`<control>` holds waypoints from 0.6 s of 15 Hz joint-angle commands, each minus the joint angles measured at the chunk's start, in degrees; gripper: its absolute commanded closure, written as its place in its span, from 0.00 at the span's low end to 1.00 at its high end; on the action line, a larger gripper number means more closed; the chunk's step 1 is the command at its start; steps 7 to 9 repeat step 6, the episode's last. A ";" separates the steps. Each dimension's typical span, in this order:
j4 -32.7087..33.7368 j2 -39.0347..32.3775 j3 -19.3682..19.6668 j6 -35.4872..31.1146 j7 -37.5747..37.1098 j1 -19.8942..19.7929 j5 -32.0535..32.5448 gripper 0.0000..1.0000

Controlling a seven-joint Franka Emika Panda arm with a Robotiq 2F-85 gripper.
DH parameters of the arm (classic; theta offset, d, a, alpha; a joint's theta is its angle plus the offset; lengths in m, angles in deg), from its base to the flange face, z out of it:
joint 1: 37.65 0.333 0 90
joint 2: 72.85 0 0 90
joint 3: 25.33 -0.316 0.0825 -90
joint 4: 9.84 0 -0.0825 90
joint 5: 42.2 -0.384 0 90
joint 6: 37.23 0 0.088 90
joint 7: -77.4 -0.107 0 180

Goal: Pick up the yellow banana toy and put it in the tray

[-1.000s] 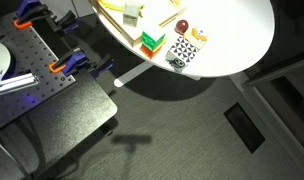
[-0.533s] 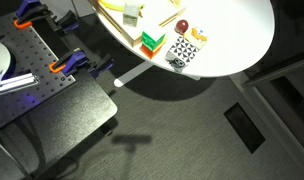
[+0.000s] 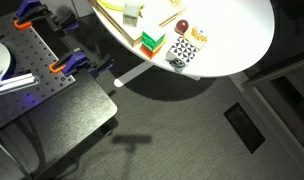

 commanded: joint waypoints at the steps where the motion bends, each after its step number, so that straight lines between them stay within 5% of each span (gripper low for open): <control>1: -0.11 0.73 -1.30 -0.06 0.31 -1.30 -0.38 0.00; 9: -0.29 0.60 -1.62 -0.11 0.28 -1.32 -0.34 0.00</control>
